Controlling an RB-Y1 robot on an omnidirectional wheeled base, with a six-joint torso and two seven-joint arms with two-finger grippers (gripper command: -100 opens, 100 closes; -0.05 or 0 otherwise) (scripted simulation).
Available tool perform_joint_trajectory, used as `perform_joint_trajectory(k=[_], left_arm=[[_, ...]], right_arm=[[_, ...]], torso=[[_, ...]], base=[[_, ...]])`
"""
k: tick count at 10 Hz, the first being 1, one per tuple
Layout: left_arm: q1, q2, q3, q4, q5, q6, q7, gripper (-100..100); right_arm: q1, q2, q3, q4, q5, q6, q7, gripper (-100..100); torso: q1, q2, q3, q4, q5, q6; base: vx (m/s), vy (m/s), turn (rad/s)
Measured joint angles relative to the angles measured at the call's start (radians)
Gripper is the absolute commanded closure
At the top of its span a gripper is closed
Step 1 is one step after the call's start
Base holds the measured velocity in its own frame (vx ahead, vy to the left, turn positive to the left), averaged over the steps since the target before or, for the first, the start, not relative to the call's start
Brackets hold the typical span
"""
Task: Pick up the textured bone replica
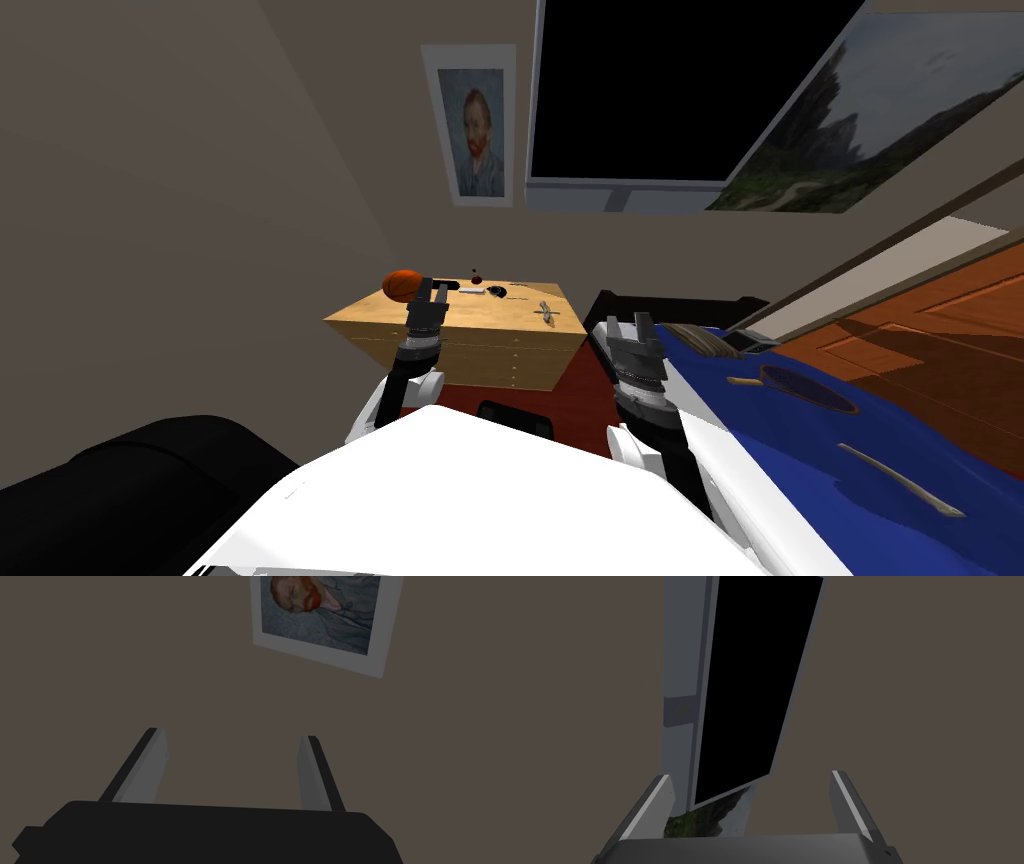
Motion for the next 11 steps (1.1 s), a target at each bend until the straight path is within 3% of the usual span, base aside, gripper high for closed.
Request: perform_joint_trajectory(k=[3, 4, 5, 7, 11], left_arm=[[0.0, 0.0, 0.0, 0.0, 0.0, 0.0, 0.0, 0], [0.0, 0.0, 0.0, 0.0, 0.0, 0.0, 0.0, 0], [0.0, 0.0, 0.0, 0.0, 0.0, 0.0, 0.0, 0], [0.0, 0.0, 0.0, 0.0, 0.0, 0.0, 0.0, 0], [0.0, 0.0, 0.0, 0.0, 0.0, 0.0, 0.0, 0]], right_arm=[[0.049, -0.071, 0.058, 0.055, -0.014, 0.03, 0.04, -100], [0.059, -0.102, 0.07, 0.069, -0.026, 0.058, 0.049, -100], [0.072, -0.131, 0.085, 0.104, -0.037, 0.07, 0.057, -100], [0.103, -0.191, 0.097, 0.123, -0.055, 0.086, 0.063, -100], [0.12, -0.264, 0.14, 0.212, -0.076, 0.114, 0.089, -100]], torso=[[0.003, 0.0, 0.0, 0.0, 0.001, 0.0], [0.004, 0.0, 0.0, 0.0, 0.001, 0.0], [0.004, 0.001, 0.0, 0.0, 0.001, 0.0], [0.003, -0.001, 0.0, 0.0, 0.001, 0.0], [0.003, 0.0, 0.0, 0.0, 0.001, 0.0]], base=[[-0.037, 0.053, 0.047], [-0.053, 0.07, 0.093], [-0.034, 0.05, 0.027], [-0.024, 0.05, 0.055], [-0.031, 0.055, 0.076]])
